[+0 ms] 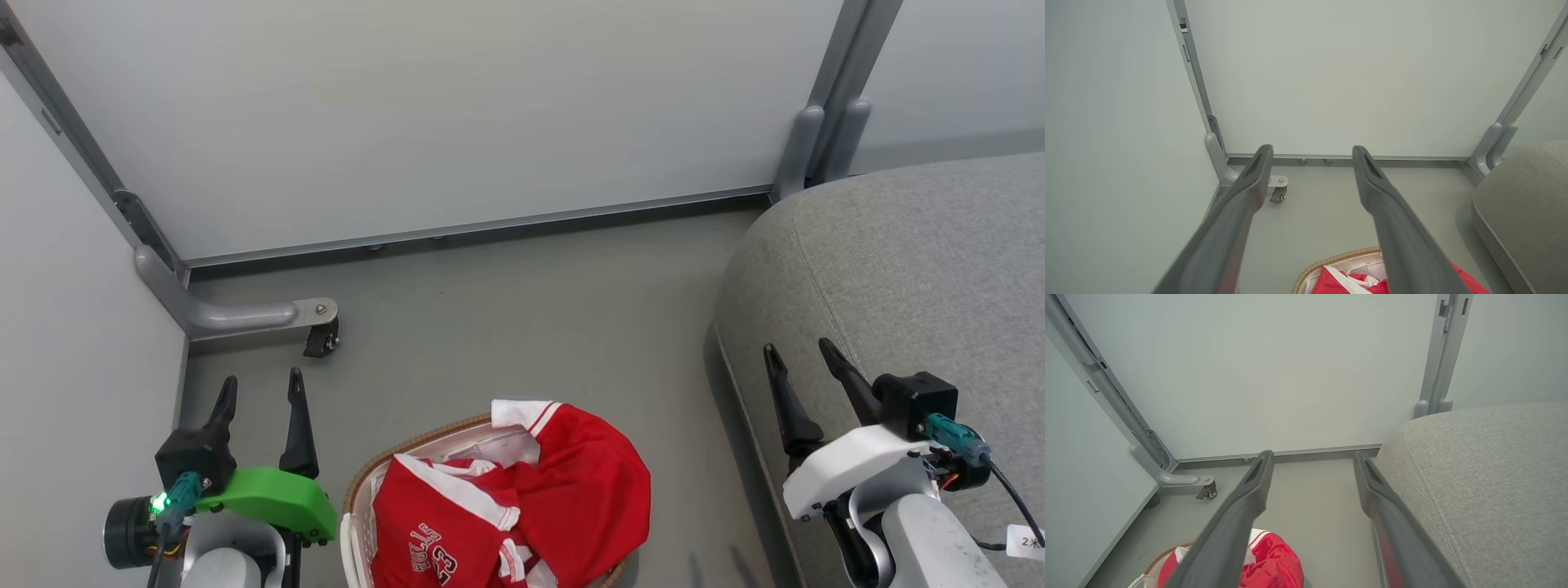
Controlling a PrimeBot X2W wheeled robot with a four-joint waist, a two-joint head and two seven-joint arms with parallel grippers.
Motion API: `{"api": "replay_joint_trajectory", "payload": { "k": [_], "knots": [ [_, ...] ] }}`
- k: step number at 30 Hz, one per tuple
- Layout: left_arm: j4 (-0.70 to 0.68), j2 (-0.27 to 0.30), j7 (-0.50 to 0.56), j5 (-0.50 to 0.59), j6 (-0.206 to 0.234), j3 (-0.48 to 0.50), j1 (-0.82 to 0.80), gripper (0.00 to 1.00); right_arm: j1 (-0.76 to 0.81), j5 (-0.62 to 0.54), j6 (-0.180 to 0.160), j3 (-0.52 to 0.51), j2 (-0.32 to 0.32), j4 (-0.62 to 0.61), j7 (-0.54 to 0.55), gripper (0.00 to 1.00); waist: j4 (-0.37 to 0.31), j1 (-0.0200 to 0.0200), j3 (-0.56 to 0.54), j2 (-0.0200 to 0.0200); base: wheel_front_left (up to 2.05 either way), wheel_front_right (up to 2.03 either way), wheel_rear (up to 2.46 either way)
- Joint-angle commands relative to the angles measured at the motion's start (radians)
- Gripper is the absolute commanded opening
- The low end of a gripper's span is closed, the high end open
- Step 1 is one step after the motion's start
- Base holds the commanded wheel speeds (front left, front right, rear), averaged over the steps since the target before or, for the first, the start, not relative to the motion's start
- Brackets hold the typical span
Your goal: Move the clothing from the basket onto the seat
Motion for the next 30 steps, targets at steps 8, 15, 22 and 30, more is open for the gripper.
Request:
{"api": "replay_joint_trajectory", "payload": {
  "k": [8,15,22,30],
  "knots": [
    [0.016,-0.016,-0.023,0.071,-0.014,0.022,0.014,1.00,-0.014,-0.081,0.000,0.012,0.003,0.006,-0.024,1.00,-0.007,0.0000,0.010,-0.0001,0.00,0.00,0.00],
    [0.058,-0.031,-0.039,0.135,-0.050,0.024,-0.060,1.00,-0.074,-0.168,0.000,0.029,0.004,-0.022,-0.040,1.00,-0.032,0.0000,0.111,-0.0001,0.00,0.00,0.00],
    [0.117,-0.037,-0.050,0.177,-0.093,0.033,-0.154,1.00,-0.164,-0.239,0.000,0.050,0.020,-0.072,-0.051,1.00,-0.070,0.0000,0.263,-0.0001,0.00,0.00,0.00],
    [0.220,-0.024,-0.066,0.247,-0.118,0.028,-0.283,1.00,-0.284,-0.319,0.000,0.088,0.042,-0.125,-0.067,1.00,-0.124,0.0000,0.457,-0.0001,0.00,0.00,0.00]
  ]
}}
